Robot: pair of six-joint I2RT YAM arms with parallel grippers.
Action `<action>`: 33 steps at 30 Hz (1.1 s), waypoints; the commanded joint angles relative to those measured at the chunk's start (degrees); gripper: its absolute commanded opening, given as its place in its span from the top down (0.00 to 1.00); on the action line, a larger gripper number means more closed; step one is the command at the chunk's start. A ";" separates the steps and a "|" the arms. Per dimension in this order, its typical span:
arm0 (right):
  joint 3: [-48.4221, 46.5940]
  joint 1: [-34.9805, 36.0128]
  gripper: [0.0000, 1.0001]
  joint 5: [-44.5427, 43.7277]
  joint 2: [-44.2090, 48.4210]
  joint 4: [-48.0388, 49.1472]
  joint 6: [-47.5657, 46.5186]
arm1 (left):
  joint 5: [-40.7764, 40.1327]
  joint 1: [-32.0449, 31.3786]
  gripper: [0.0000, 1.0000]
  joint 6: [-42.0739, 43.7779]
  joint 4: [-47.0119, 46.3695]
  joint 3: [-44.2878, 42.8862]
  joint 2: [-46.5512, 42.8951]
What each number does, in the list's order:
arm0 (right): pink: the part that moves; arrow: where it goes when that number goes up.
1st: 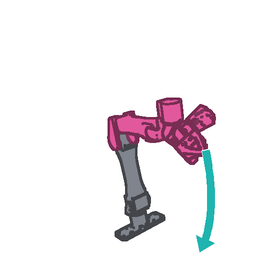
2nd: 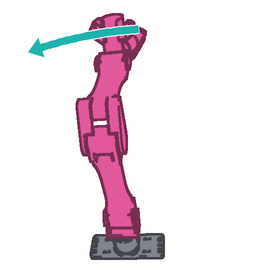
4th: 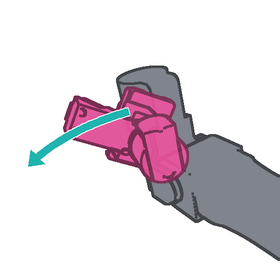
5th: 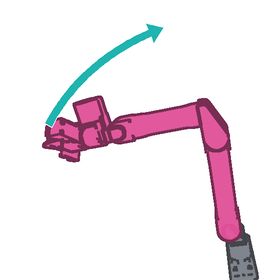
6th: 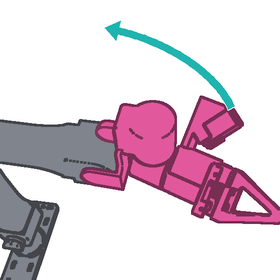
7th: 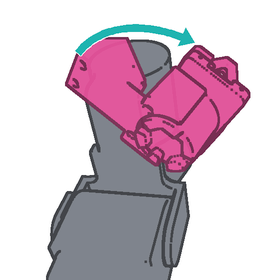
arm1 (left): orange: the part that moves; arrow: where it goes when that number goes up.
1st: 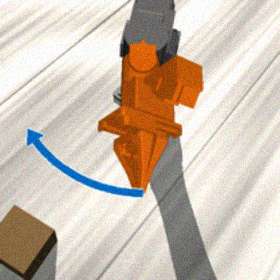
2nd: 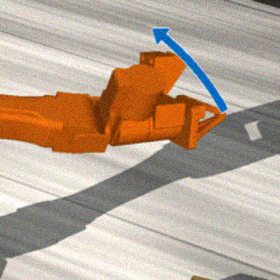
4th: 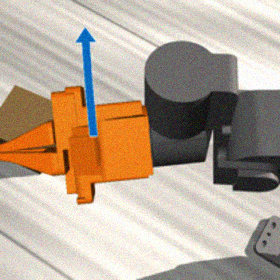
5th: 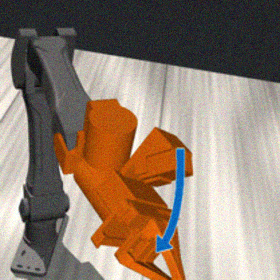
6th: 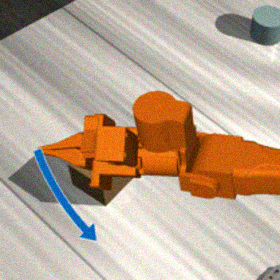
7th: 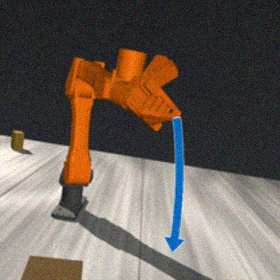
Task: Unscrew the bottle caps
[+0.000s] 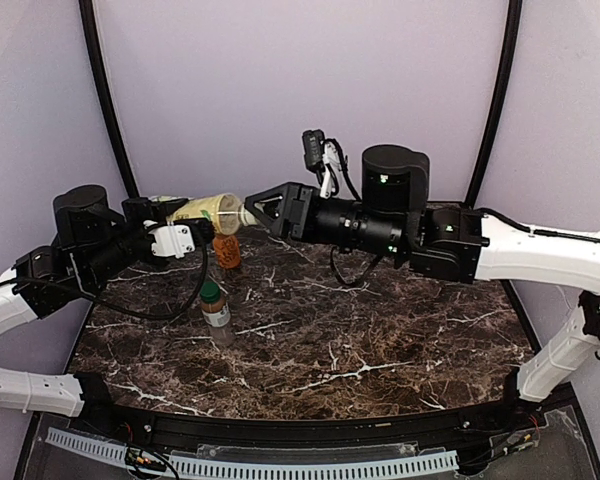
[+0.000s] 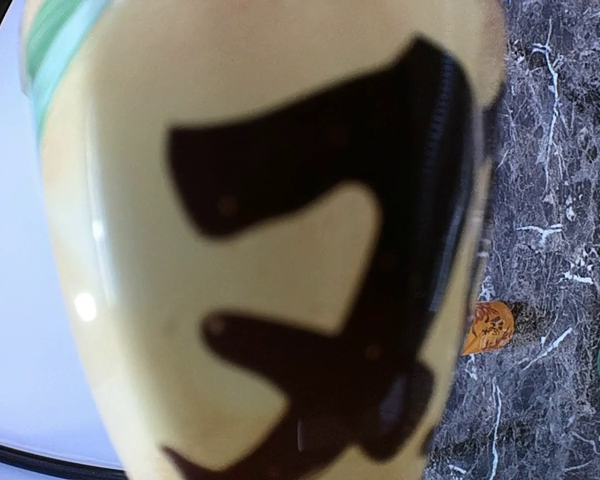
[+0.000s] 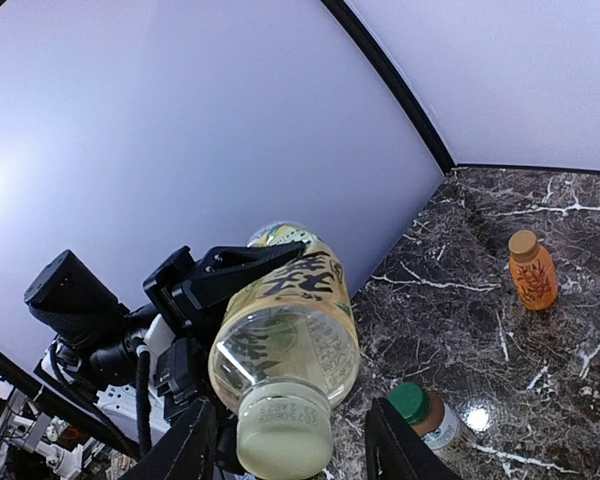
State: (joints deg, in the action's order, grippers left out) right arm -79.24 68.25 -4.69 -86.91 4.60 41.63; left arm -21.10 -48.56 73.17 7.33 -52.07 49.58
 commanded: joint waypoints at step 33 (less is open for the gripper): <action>-2.06 -1.43 0.85 4.47 -0.24 -2.23 -2.87 | -0.08 0.04 0.87 0.05 -0.14 -0.22 -0.18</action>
State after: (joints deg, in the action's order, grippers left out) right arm -79.72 67.66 -1.50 -86.70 2.61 40.10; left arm -21.08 -48.56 73.30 7.35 -52.07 49.71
